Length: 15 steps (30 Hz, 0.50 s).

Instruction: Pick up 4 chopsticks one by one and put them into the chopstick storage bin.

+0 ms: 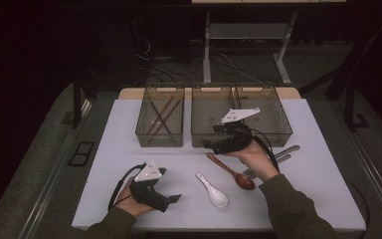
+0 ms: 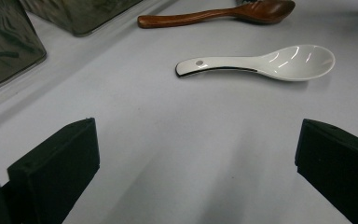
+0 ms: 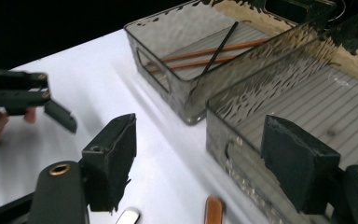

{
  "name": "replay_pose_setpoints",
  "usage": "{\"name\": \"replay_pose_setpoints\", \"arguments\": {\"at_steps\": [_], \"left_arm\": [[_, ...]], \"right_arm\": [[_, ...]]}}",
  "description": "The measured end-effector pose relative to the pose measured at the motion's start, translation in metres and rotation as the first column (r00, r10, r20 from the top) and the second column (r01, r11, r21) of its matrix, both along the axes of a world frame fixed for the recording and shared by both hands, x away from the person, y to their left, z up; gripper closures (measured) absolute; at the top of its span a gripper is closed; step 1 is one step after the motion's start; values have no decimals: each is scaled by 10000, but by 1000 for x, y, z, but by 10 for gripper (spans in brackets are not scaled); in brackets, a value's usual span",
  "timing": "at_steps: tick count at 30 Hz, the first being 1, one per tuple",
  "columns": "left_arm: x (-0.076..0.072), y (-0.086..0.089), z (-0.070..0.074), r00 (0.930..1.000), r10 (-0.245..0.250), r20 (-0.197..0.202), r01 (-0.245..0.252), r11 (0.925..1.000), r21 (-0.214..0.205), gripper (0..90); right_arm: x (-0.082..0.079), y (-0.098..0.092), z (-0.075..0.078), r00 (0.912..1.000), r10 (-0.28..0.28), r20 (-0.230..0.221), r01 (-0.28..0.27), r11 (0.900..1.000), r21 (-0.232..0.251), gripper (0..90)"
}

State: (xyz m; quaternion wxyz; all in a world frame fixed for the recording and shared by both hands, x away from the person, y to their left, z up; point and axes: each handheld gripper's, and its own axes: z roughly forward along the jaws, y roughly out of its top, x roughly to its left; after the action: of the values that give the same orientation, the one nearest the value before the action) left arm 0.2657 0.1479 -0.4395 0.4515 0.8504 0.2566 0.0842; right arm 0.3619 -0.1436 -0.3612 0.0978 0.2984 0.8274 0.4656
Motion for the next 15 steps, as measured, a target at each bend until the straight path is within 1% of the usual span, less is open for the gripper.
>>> {"name": "replay_pose_setpoints", "arguments": {"at_steps": [4, 5, 9, 12, 15], "left_arm": [[0, 0, 0, 10000, 38, -46, -38, 10000, -16, 0], [0, 0, 0, 10000, 42, -55, -42, 10000, -16, 0], [0, 1, 0, 9999, 81, -116, -82, 10000, -32, 0], [0, 1, -1, 9998, 110, -152, -111, 9999, -64, 0], [1, 2, 0, 10000, 40, -87, -39, 10000, 45, 0]], "right_arm": [[-11, -12, -5, 10000, -23, -10, 23, 10000, -27, 271], [-14, -15, -7, 9999, -106, -42, 106, 9999, -18, 272], [-26, -26, -16, 9989, -442, 145, 445, 9988, -220, 258], [-33, -38, -21, 9979, -625, 165, 625, 9980, -11, 247], [-40, -50, -23, 9963, -824, 244, 816, 9962, 292, 215]]}}
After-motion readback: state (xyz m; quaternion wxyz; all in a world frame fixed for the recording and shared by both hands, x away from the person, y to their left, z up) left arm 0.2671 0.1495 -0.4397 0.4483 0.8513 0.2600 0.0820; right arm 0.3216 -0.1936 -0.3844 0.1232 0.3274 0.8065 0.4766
